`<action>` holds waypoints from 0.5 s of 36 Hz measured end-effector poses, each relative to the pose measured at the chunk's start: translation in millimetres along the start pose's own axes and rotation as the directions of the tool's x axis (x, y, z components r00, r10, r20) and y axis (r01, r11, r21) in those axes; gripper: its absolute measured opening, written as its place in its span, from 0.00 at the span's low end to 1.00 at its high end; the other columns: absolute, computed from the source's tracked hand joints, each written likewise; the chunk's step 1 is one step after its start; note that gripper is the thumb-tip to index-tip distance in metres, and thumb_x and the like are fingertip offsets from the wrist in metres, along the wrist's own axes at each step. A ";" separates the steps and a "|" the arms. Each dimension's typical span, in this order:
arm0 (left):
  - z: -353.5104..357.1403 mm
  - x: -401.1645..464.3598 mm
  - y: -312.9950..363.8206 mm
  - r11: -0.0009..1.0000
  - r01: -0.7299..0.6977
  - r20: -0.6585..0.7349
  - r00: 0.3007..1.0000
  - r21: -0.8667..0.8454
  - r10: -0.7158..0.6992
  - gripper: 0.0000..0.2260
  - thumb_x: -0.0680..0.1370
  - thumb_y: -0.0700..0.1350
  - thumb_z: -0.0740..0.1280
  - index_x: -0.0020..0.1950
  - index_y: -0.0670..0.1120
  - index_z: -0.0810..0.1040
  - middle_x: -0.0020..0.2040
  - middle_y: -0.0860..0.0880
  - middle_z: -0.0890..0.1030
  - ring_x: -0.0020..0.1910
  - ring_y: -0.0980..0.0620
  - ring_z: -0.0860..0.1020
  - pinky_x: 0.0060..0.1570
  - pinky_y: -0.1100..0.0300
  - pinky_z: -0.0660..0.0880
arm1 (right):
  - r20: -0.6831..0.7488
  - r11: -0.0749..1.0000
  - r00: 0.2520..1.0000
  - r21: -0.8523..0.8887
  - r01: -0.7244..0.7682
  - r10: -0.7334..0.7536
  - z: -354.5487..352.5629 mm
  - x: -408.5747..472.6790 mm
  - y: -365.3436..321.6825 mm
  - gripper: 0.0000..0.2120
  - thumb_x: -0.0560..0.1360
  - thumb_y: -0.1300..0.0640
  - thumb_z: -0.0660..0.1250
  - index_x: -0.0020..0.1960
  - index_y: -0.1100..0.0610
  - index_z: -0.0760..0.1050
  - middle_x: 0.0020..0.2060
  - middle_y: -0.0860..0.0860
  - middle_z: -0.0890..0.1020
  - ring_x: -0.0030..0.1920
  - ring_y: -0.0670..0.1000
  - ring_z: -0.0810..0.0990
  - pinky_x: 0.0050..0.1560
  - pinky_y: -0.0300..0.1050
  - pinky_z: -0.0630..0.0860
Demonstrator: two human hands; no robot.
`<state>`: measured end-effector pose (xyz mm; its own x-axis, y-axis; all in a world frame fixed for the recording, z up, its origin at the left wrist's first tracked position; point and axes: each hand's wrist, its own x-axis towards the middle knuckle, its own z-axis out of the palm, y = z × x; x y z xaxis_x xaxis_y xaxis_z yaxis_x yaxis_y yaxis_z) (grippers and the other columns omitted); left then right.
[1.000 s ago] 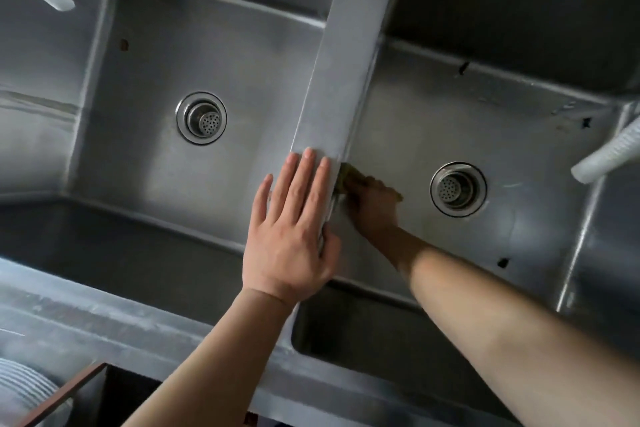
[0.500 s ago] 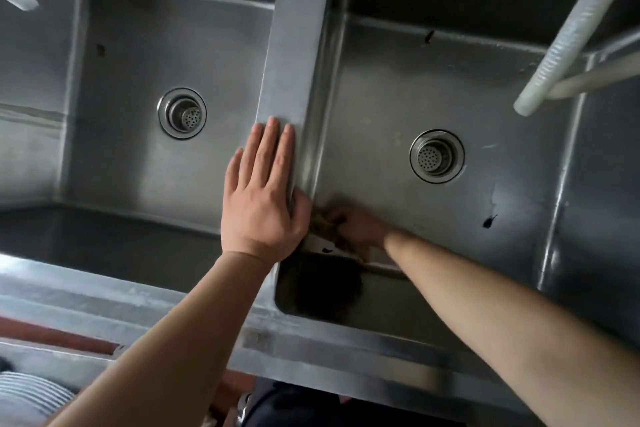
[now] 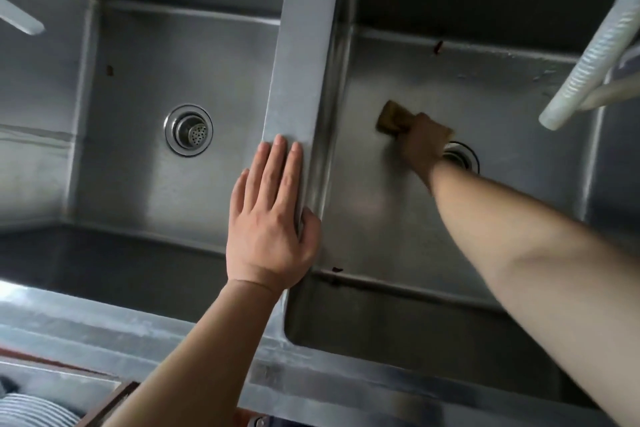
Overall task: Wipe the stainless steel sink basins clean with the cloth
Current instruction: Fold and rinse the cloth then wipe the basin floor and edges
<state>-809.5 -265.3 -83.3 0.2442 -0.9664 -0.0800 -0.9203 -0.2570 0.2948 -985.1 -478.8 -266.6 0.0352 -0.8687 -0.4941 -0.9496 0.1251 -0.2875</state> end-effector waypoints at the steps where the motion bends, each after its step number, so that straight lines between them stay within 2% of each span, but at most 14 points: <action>1: -0.4 -0.1 0.2 1.000 -0.003 0.002 1.000 -0.002 0.003 0.35 0.72 0.49 0.60 0.80 0.43 0.59 0.80 0.44 0.59 0.80 0.46 0.53 0.74 0.44 0.60 | 0.039 0.999 0.998 0.007 0.049 -0.049 7.1 -14.1 1.2 0.15 0.74 0.56 0.65 0.59 0.59 0.78 0.56 0.61 0.83 0.58 0.62 0.80 0.59 0.50 0.75; 4: -1.7 -0.1 1.5 1.000 -0.005 0.009 1.000 0.000 0.005 0.35 0.72 0.50 0.60 0.79 0.43 0.60 0.80 0.44 0.59 0.80 0.46 0.53 0.74 0.44 0.60 | 0.160 0.972 0.959 0.067 0.224 -0.232 24.7 -66.5 11.1 0.19 0.71 0.61 0.67 0.61 0.51 0.82 0.58 0.56 0.84 0.60 0.58 0.81 0.62 0.47 0.74; 8: -2.1 0.0 1.9 1.000 -0.001 0.013 1.000 -0.004 0.001 0.35 0.73 0.50 0.59 0.80 0.43 0.59 0.80 0.44 0.59 0.80 0.45 0.54 0.75 0.44 0.60 | 0.294 0.933 0.889 0.191 0.304 -0.350 45.5 -136.1 34.1 0.14 0.73 0.63 0.70 0.57 0.54 0.85 0.59 0.55 0.84 0.62 0.56 0.80 0.67 0.44 0.69; 11: -2.1 -0.8 2.7 1.000 0.007 0.016 1.000 -0.005 -0.007 0.35 0.73 0.50 0.59 0.80 0.44 0.59 0.80 0.44 0.59 0.80 0.45 0.54 0.75 0.44 0.59 | 0.437 0.940 0.832 0.176 0.293 -0.341 60.7 -166.7 46.5 0.13 0.74 0.65 0.69 0.57 0.59 0.84 0.58 0.57 0.84 0.62 0.56 0.80 0.64 0.36 0.67; 12: -2.3 -0.8 3.4 1.000 0.010 0.016 1.000 -0.008 -0.010 0.35 0.73 0.50 0.58 0.80 0.44 0.59 0.80 0.44 0.59 0.80 0.45 0.54 0.75 0.44 0.59 | 0.504 0.947 0.803 0.145 0.286 -0.320 63.4 -172.7 49.2 0.14 0.75 0.63 0.68 0.59 0.59 0.83 0.59 0.57 0.83 0.62 0.55 0.80 0.63 0.37 0.68; 14: -3.1 -1.0 4.6 1.000 0.019 0.014 1.000 -0.014 -0.018 0.35 0.73 0.49 0.59 0.80 0.44 0.59 0.80 0.45 0.59 0.80 0.45 0.54 0.75 0.44 0.59 | 0.629 0.956 0.729 0.085 0.280 -0.269 62.7 -180.3 52.1 0.15 0.76 0.60 0.68 0.62 0.59 0.81 0.61 0.57 0.81 0.63 0.56 0.79 0.64 0.44 0.72; 16: -3.6 -1.2 5.5 0.999 0.026 0.008 1.000 -0.020 -0.026 0.35 0.72 0.47 0.60 0.80 0.44 0.60 0.80 0.45 0.59 0.80 0.45 0.54 0.75 0.45 0.59 | 0.696 0.956 0.677 0.051 0.288 -0.241 55.7 -181.7 53.9 0.14 0.76 0.60 0.67 0.60 0.62 0.81 0.59 0.60 0.82 0.60 0.58 0.80 0.61 0.50 0.75; 18: -3.9 -1.5 6.4 0.999 0.027 0.005 1.000 -0.023 -0.027 0.35 0.72 0.47 0.61 0.80 0.44 0.60 0.80 0.45 0.59 0.80 0.45 0.54 0.75 0.45 0.58 | 0.710 0.961 0.668 0.045 0.273 -0.223 44.0 -177.7 56.9 0.12 0.76 0.61 0.67 0.57 0.62 0.83 0.55 0.59 0.84 0.55 0.56 0.82 0.57 0.48 0.76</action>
<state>-814.6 -265.4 -77.5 0.2674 -0.9592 -0.0922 -0.9061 -0.2828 0.3146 -1031.7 -296.2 -231.2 0.4565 -0.2678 -0.8485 -0.8888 -0.0955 -0.4481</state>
